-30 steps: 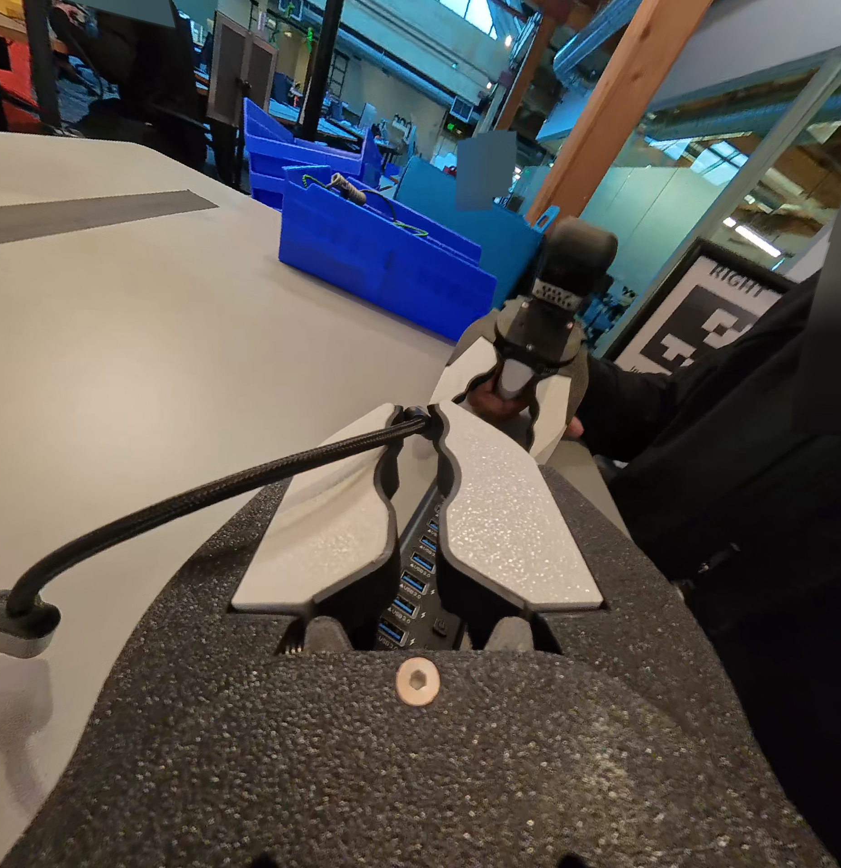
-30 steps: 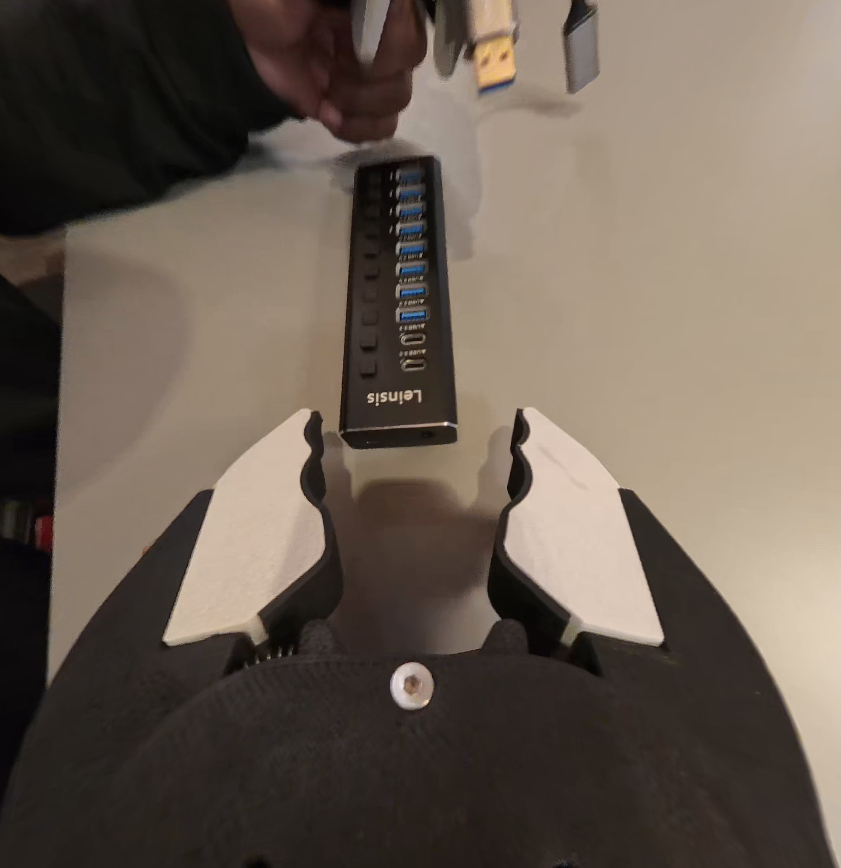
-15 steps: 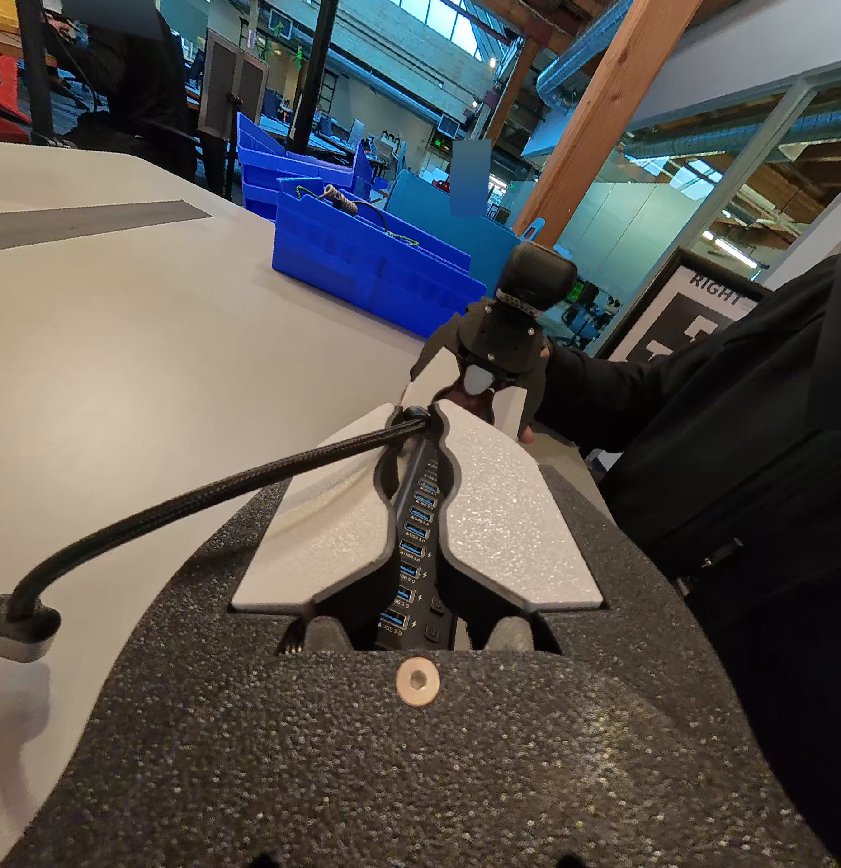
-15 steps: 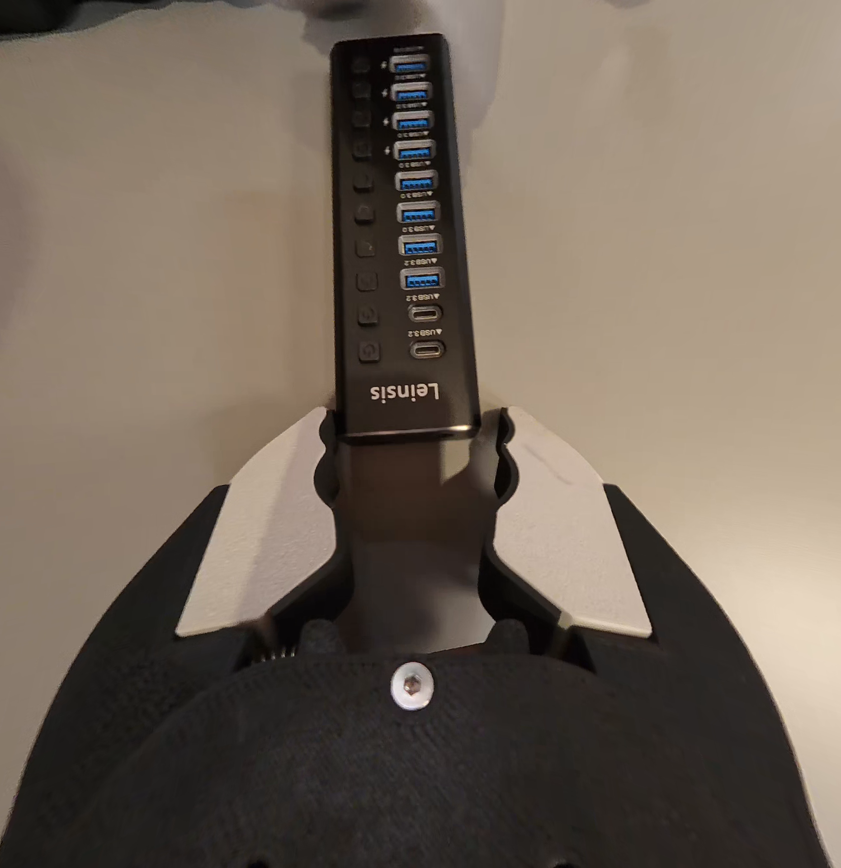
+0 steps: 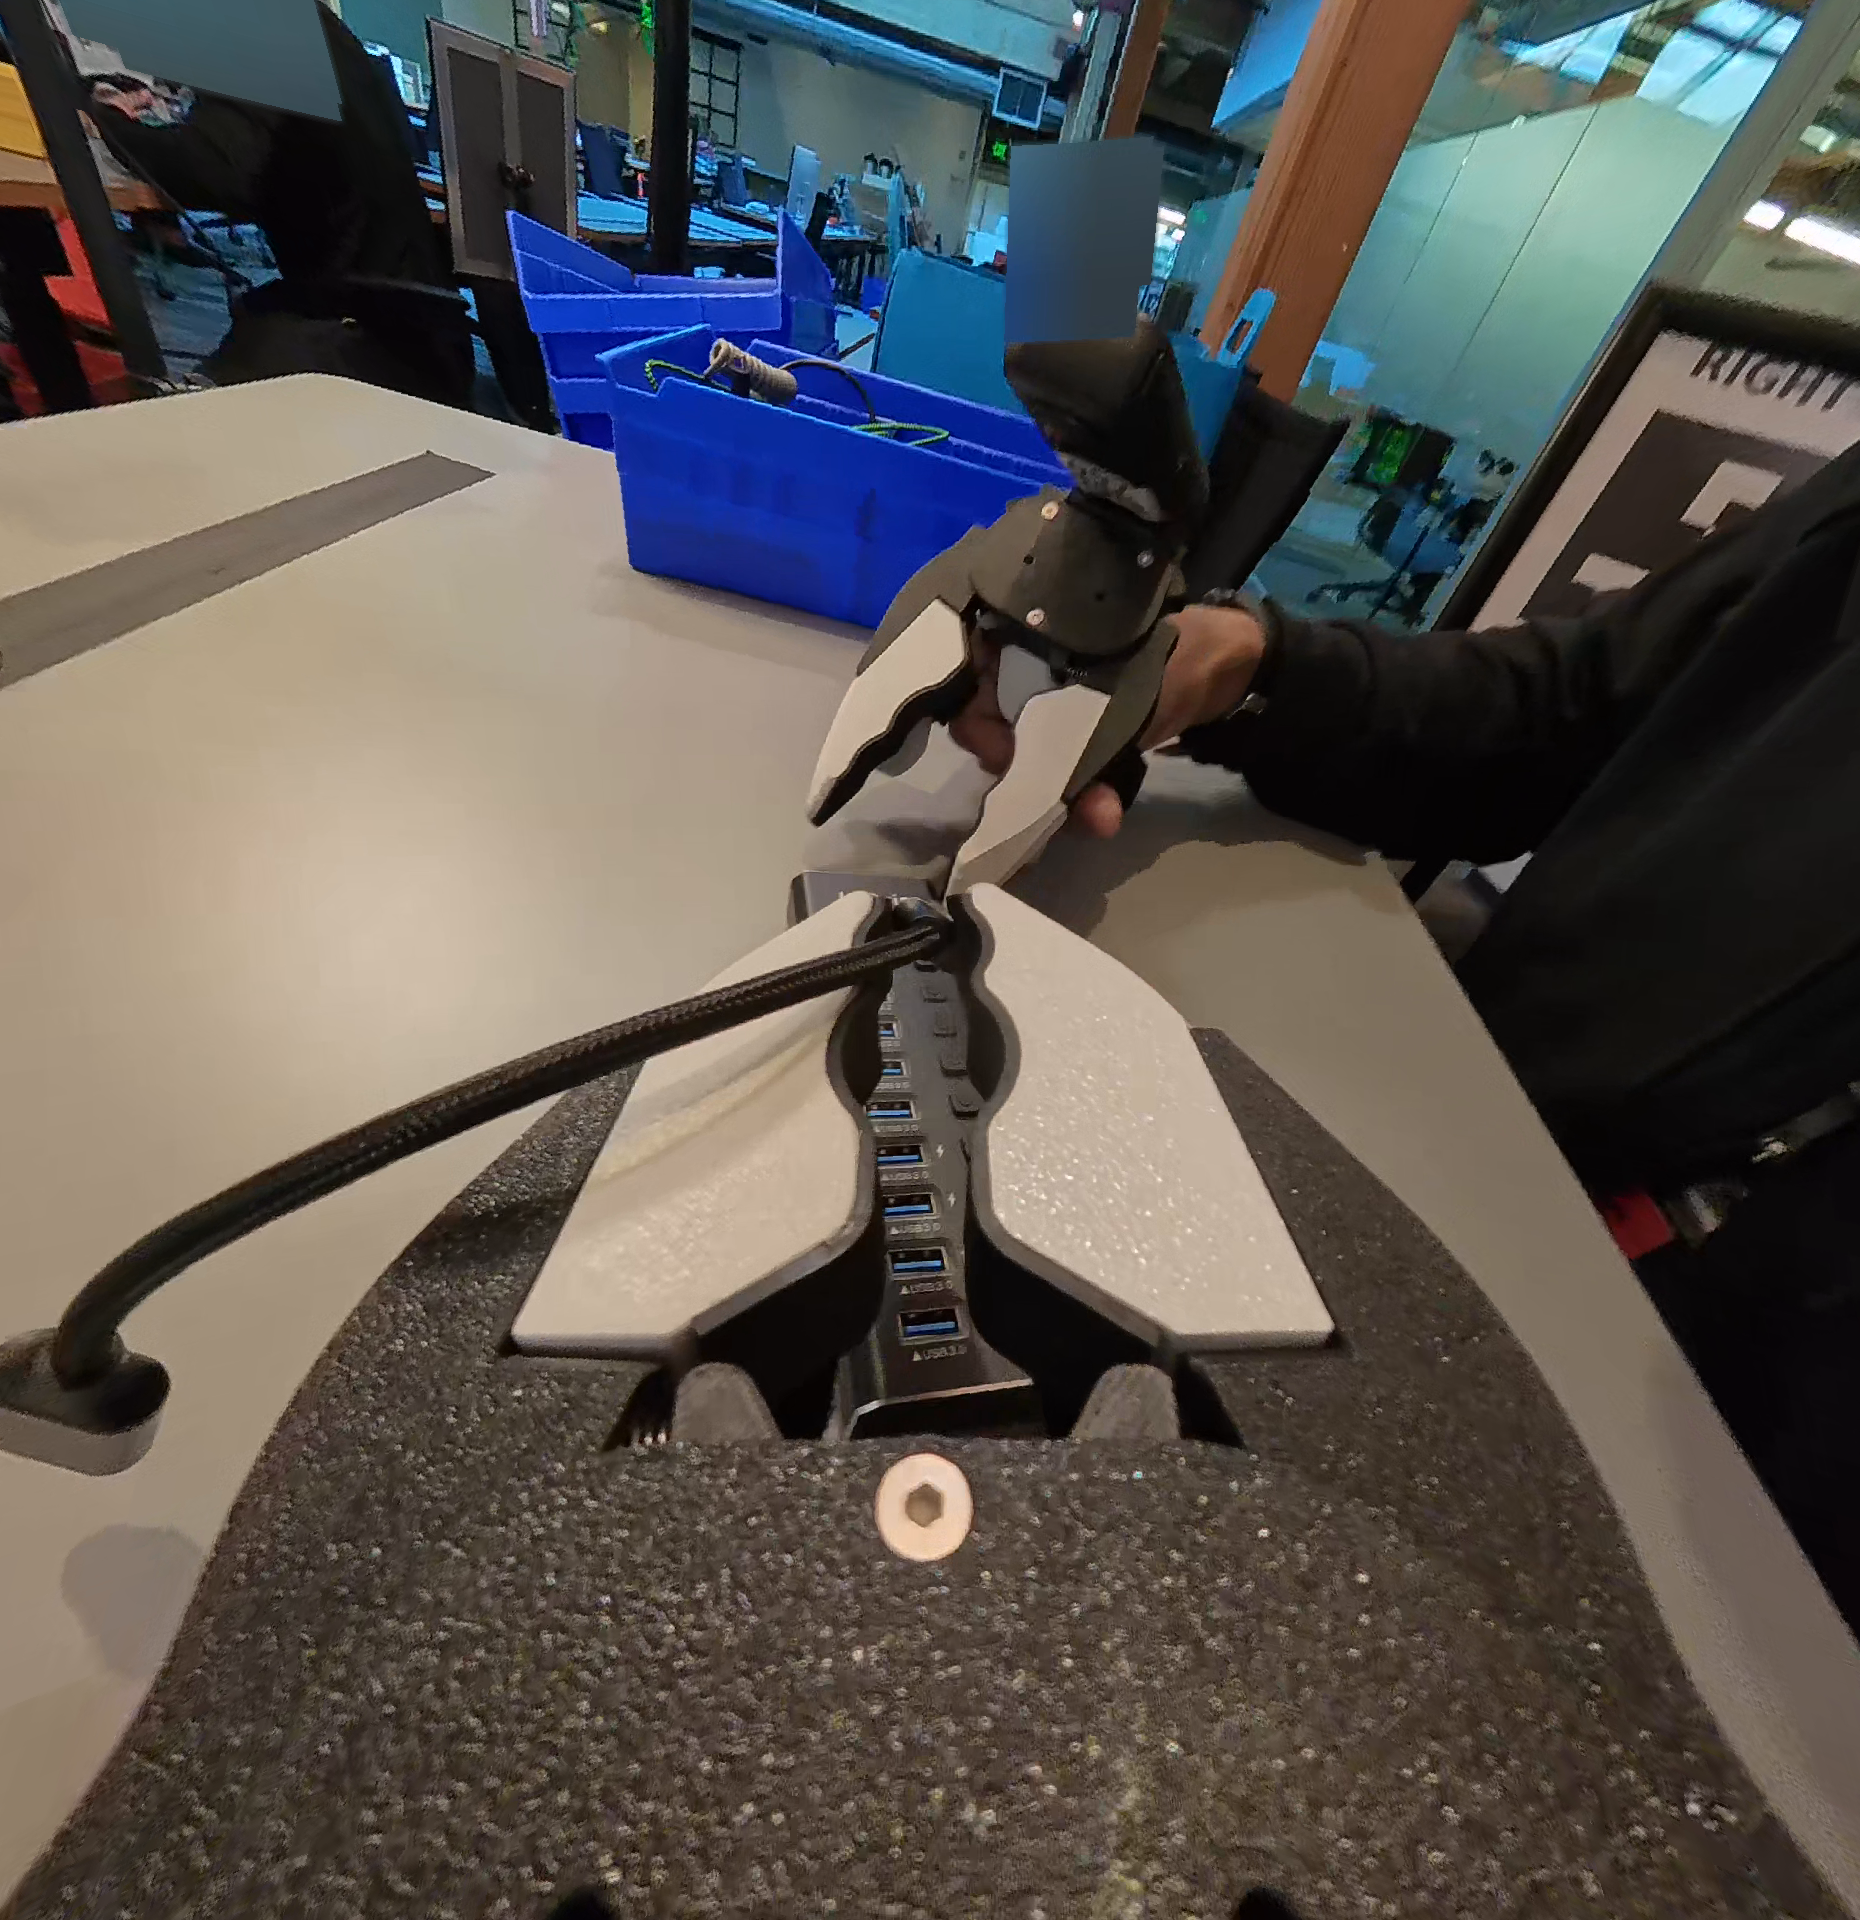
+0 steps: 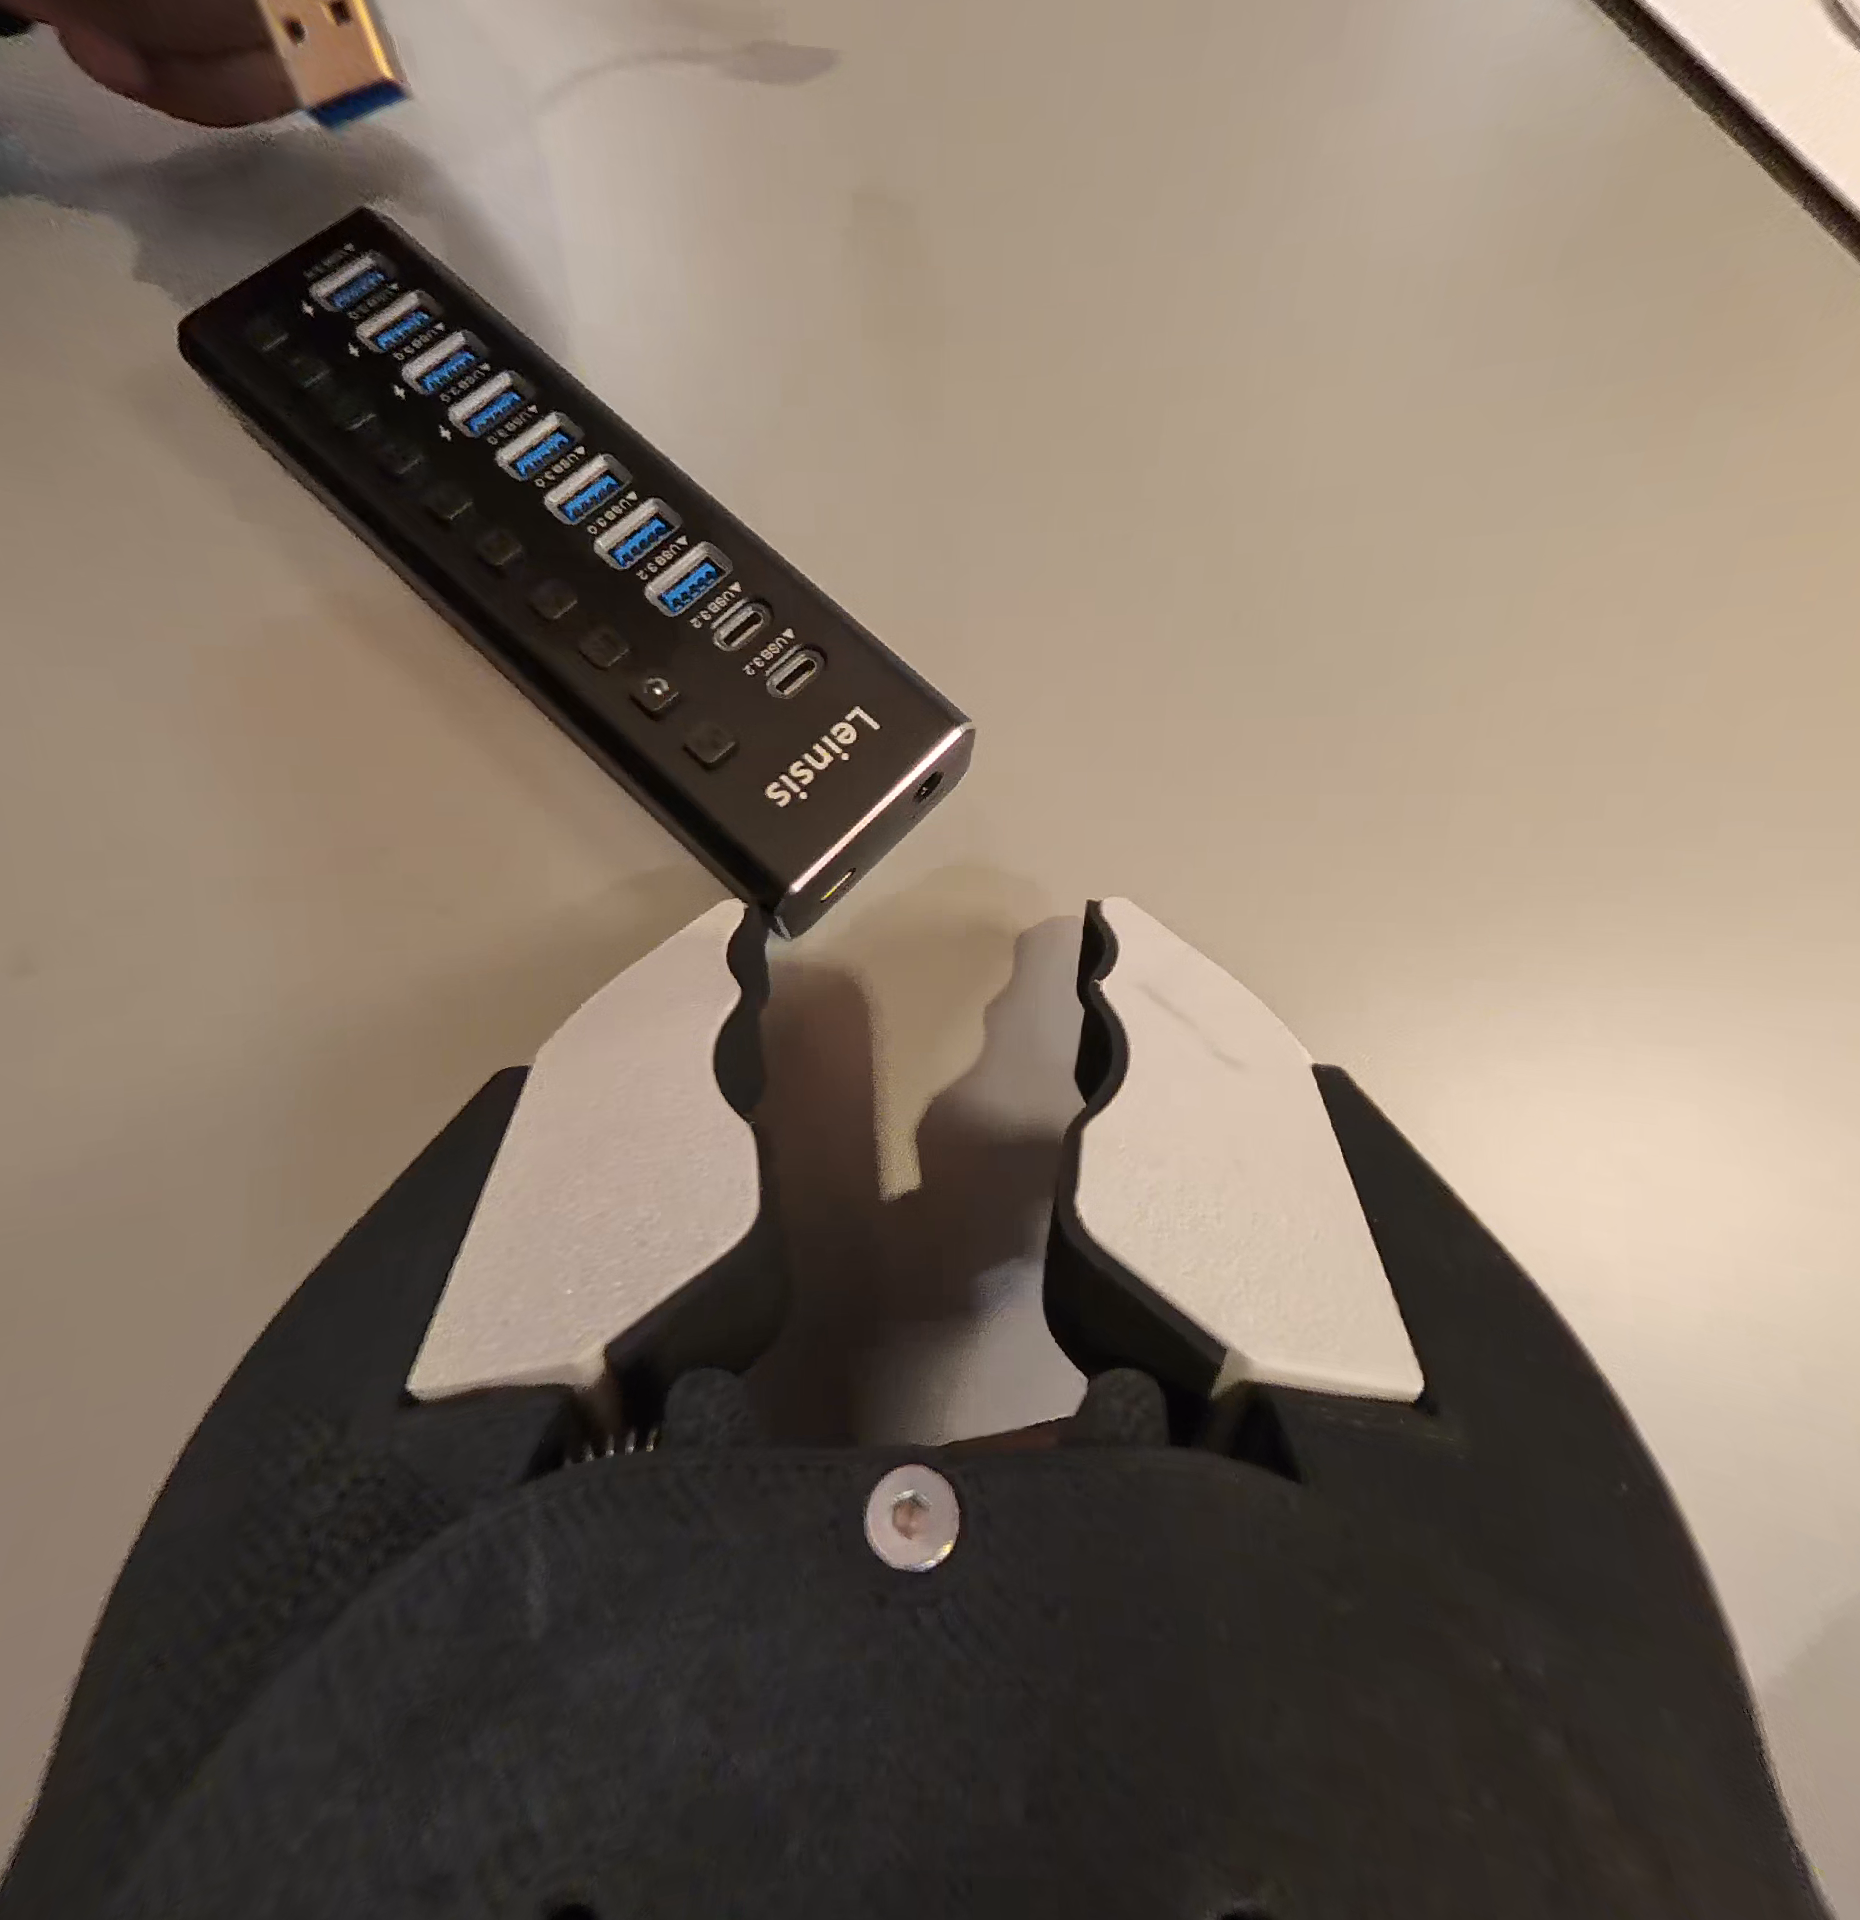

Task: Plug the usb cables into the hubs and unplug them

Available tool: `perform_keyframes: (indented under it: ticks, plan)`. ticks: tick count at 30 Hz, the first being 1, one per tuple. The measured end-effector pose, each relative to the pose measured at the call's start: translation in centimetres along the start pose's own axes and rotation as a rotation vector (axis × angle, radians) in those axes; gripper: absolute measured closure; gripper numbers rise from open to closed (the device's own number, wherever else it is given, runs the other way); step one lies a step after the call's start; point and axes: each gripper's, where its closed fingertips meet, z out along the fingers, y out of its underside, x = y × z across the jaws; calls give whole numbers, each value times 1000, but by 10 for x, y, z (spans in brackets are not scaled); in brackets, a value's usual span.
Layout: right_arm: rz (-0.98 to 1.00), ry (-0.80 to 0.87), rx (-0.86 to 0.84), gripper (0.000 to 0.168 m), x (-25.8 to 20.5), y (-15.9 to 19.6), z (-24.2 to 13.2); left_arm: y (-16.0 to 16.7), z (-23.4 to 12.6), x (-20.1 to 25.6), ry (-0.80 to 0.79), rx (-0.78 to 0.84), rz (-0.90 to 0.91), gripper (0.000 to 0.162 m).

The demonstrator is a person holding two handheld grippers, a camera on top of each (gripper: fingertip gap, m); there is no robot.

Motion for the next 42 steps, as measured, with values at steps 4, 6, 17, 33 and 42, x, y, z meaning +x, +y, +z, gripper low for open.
perform_keyframes:
  ticks: [4,6,17,33,42]
  plan:
    - [0,-8,-40,116,-9,-6,-19,2,1,1,-50,-37,159,151]
    - [10,-98,63,122,-27,-26,-23,2,2,5,-46,-41,223,151]
    - [-36,-574,270,142,-94,-99,4,9,16,36,52,-88,486,151]
    - [-433,-144,495,159,-75,-106,1,12,24,22,34,-75,403,144]
    - [-493,-101,508,159,-75,-104,-1,7,27,24,-5,-53,488,150]
